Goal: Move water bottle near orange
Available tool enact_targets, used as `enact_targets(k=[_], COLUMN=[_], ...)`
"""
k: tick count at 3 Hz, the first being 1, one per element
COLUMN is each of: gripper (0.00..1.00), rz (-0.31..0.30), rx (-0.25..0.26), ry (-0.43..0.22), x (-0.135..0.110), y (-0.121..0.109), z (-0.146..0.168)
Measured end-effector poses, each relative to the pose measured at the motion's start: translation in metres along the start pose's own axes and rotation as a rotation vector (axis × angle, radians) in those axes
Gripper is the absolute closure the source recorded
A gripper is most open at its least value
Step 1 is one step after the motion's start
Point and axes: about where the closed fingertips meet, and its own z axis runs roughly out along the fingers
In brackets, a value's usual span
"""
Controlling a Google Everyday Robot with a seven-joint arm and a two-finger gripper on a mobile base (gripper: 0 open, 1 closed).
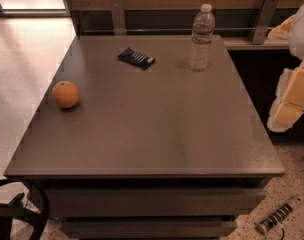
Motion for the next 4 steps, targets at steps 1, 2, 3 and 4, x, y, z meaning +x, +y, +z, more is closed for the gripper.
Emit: enact_targets(k=[1,2,3,4], gripper=[0.0,0.0,0.0,0.0], rz=[0.001,0.02,0.107,0.251], rx=[0.001,0.039,0.12,0.288], ry=[0.0,-0.008,-0.038,-0.168], x=[0.0,0.002,0.012,0.021], y=[0.0,-0.013,-0.043,-0.097], z=[0.0,-0.004,-0.007,-0.009])
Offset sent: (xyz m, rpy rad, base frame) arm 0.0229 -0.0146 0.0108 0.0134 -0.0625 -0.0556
